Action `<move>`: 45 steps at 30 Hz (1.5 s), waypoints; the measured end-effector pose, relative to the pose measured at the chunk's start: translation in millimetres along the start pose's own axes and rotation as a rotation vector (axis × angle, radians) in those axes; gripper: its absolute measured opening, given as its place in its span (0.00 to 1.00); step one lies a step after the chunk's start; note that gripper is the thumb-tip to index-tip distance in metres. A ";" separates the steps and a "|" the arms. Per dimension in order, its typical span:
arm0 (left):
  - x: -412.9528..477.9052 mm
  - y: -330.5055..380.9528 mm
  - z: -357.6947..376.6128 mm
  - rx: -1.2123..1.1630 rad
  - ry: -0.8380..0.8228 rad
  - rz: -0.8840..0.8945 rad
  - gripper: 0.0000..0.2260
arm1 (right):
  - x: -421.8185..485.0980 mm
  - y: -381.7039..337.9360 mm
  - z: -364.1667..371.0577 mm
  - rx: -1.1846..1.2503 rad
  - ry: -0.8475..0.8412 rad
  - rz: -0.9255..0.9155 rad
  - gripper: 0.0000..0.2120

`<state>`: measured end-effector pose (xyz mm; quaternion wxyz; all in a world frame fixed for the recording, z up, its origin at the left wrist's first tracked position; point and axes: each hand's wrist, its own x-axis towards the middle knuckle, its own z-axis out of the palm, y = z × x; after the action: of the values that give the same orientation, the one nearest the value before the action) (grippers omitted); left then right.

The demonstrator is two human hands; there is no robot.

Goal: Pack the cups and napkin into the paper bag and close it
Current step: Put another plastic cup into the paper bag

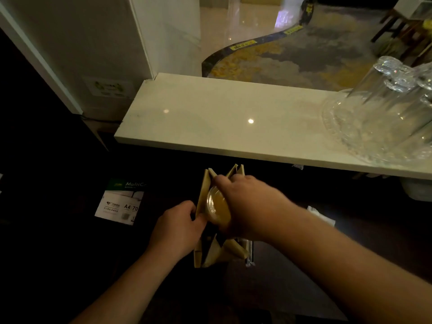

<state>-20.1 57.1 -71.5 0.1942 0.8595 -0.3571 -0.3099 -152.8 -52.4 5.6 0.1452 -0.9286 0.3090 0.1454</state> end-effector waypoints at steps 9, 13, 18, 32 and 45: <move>1.6 -5.5 5.2 0.031 0.006 -0.024 0.13 | 38.0 -9.3 97.4 0.034 -0.213 0.066 0.32; 0.4 -2.9 7.3 0.027 0.003 -0.008 0.14 | 49.6 -18.0 125.8 0.084 -0.261 0.163 0.27; -3.6 -3.6 7.7 0.020 -0.003 0.010 0.15 | 53.3 -25.1 146.1 0.035 -0.191 0.189 0.24; -0.8 0.4 -2.0 0.065 0.033 0.020 0.12 | -2.1 55.2 52.6 0.450 0.560 0.385 0.12; -6.3 3.4 8.5 0.098 0.052 0.051 0.12 | 53.5 85.0 217.8 0.419 -0.124 0.700 0.09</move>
<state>-30.9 58.5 -73.4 0.1688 0.8664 -0.3885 -0.2644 -203.4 -67.8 -228.3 0.2912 -0.7071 0.6200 0.1755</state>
